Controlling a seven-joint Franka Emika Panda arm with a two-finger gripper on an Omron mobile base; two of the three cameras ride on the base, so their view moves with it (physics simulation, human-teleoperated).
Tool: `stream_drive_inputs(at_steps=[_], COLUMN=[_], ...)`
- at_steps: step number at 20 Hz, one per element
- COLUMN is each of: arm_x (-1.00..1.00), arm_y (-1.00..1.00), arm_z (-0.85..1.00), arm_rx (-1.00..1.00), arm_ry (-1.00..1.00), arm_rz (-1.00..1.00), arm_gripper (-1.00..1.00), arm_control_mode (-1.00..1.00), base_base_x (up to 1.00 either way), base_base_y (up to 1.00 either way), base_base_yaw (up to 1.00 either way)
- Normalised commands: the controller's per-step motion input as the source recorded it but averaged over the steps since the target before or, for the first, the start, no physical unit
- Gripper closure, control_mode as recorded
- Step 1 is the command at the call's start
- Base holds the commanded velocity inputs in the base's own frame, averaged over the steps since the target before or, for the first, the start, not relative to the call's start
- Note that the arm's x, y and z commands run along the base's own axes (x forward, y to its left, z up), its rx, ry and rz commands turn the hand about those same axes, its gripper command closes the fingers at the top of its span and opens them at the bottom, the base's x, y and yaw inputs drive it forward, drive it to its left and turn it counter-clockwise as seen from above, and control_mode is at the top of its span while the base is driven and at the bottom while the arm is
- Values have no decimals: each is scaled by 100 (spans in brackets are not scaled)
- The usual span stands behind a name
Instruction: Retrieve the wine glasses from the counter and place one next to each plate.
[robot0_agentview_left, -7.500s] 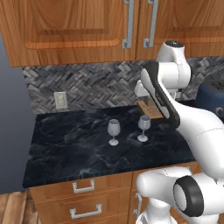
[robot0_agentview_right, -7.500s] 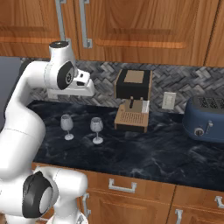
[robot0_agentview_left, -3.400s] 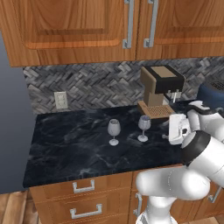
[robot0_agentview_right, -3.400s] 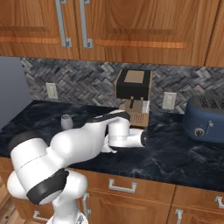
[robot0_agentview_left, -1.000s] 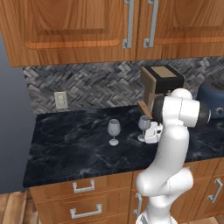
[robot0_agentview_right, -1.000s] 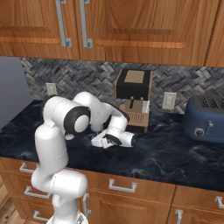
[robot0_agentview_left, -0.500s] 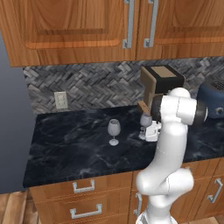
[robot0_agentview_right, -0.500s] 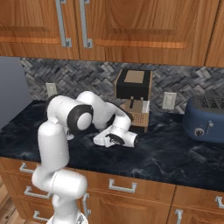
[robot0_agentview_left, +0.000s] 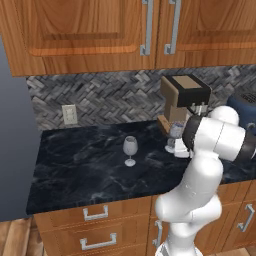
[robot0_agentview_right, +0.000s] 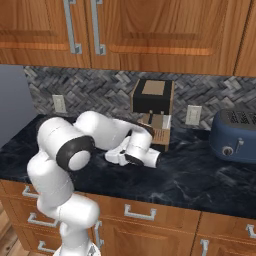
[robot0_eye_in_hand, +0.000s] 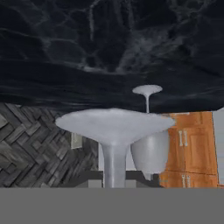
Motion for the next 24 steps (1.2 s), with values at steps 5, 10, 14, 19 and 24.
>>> stream_drive_inputs(at_steps=[5, 10, 14, 19, 24], arm_x=[-71, -74, -77, -81, -65], arm_y=[20, 20, 19, 9, 8], arm_z=[92, 86, 63, 57, 87], arm_rx=[0, -1, -3, -2, -3], arm_ry=[0, 0, 0, -1, -2], arm_rz=[-8, -6, -10, -6, 0], arm_gripper=[100, 100, 100, 100, 100], arm_control_mode=[-100, -100, -100, -100, -100], base_base_x=[0, 0, 0, 0, 0], base_base_y=[0, 0, 0, 0, 0], base_base_yaw=[0, 0, 0, 0, 0])
